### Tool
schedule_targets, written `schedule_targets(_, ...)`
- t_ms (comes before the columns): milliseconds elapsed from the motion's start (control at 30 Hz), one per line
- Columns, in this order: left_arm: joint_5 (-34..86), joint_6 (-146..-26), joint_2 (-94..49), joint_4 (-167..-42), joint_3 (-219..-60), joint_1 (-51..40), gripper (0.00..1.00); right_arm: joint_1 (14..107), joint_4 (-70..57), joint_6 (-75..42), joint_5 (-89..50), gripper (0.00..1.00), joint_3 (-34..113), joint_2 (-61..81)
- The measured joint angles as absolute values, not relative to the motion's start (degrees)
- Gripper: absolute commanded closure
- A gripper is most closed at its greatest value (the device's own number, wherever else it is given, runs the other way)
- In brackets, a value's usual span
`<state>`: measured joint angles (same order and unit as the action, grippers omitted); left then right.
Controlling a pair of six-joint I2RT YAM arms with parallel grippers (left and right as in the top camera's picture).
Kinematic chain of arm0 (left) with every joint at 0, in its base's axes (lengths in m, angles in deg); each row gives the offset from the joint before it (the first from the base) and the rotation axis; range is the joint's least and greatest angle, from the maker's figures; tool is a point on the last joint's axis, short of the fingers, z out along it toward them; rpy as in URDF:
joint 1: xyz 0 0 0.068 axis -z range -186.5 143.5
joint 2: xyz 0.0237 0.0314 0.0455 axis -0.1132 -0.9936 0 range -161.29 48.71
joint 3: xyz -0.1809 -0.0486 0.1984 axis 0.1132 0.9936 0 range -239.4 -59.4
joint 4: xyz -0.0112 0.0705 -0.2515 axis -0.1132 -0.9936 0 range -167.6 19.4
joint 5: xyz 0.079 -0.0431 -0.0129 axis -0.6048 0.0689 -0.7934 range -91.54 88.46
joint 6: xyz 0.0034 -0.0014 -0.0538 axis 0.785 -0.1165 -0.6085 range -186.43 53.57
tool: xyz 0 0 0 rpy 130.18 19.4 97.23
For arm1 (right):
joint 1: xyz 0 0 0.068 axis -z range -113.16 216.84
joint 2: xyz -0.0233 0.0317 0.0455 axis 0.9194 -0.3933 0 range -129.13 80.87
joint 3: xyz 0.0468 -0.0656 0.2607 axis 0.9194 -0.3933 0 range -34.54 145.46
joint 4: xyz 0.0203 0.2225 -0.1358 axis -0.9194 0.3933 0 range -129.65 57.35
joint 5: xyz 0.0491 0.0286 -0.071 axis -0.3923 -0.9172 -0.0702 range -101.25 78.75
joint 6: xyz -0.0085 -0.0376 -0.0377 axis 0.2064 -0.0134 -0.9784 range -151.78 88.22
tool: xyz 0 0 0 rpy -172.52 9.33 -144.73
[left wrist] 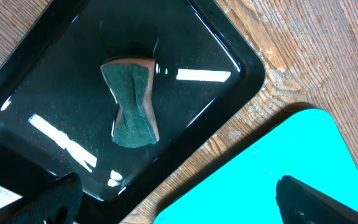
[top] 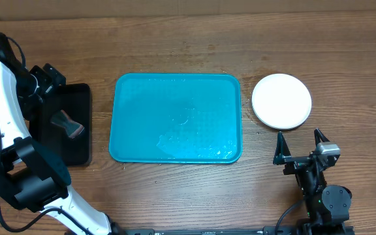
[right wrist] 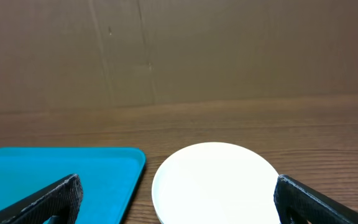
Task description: Clean dirty plates on tray and stack at the side
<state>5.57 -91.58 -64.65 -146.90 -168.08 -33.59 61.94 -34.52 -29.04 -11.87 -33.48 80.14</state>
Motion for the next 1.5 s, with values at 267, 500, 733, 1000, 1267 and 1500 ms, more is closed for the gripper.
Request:
schedule_targets(267, 4.9, -91.5, -64.7, -146.9, -168.1, -33.6, 0.0, 61.9, -34.5, -29.1, -11.9, 0.0, -33.5, 80.1)
schedule_targets(500, 4.7, -89.7, -58.4, -143.3, -161.6, -32.7, 0.0, 61.9, -34.5, -29.0, -11.8, 0.0, -33.5, 80.1)
schedule_targets(733, 4.3, -82.1, -33.5, -124.5, -141.5, -26.4, 0.0, 61.9, -34.5, -29.1, -11.9, 0.0, -33.5, 80.1)
schedule_targets(1000, 4.7, -70.4, -2.7, -103.2, -112.3, -13.8, 0.0, 61.9, -34.5, -29.1, -11.9, 0.0, -33.5, 80.1)
schedule_targets(1267, 4.8, -65.6, 12.2, -89.8, -94.6, -11.0, 0.0, 61.9, -34.5, -29.1, -11.8, 0.0, -33.5, 80.1)
schedule_targets(1500, 5.4, -64.7, 21.1, -80.3, -80.1, -11.0, 0.01, 61.9, -34.5, -29.1, -11.8, 0.0, -33.5, 80.1)
